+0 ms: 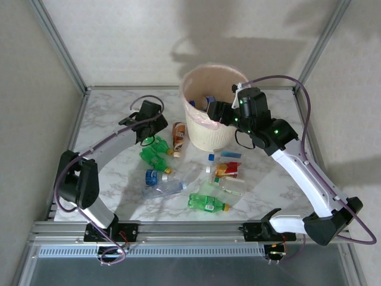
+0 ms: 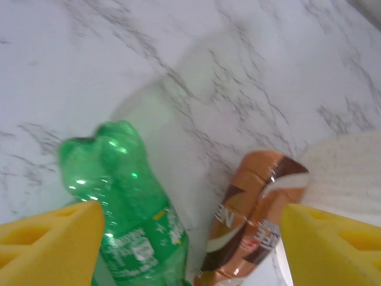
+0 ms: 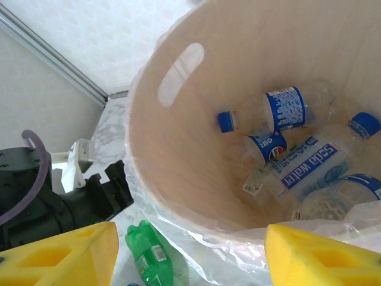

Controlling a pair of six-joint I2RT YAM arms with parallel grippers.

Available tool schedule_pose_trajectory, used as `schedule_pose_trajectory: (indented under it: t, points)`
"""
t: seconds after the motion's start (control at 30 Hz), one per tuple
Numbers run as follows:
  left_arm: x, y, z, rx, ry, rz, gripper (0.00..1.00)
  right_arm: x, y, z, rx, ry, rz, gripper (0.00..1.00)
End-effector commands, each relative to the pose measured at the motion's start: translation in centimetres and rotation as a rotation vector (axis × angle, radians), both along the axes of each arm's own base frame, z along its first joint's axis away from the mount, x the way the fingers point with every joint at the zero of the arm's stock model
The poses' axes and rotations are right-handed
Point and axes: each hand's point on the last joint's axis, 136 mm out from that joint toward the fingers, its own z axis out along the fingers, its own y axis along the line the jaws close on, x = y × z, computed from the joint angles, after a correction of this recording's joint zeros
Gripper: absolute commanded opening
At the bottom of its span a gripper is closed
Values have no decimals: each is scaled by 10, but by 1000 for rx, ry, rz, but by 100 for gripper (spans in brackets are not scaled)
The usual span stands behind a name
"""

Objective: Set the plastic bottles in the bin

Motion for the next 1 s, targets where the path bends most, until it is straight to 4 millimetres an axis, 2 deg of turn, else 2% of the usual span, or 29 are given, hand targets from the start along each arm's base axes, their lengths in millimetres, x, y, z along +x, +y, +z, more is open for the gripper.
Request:
schedule_pose_trajectory:
  t: [0.0,0.1,0.3,0.57,0.83,0.97]
  points:
    - [-15,32,-21,3,76,107,79,-4,10,6,36,-14,29,67]
    - [-17,45,-35,-11,100,138,81,-5,13,6,40,-11,33,67]
    - [-13,50,-54,-11,141,134,85,-7,16,3,41,-4,38,68]
    - [-7,42,-79,-30,186,127,86,-8,19,4,42,-5,41,69]
    - [9,33,-86,-53,181,121,86,-9,21,2,42,1,44,70]
    - [9,27,-95,-63,206,115,85,-8,22,2,39,2,43,70]
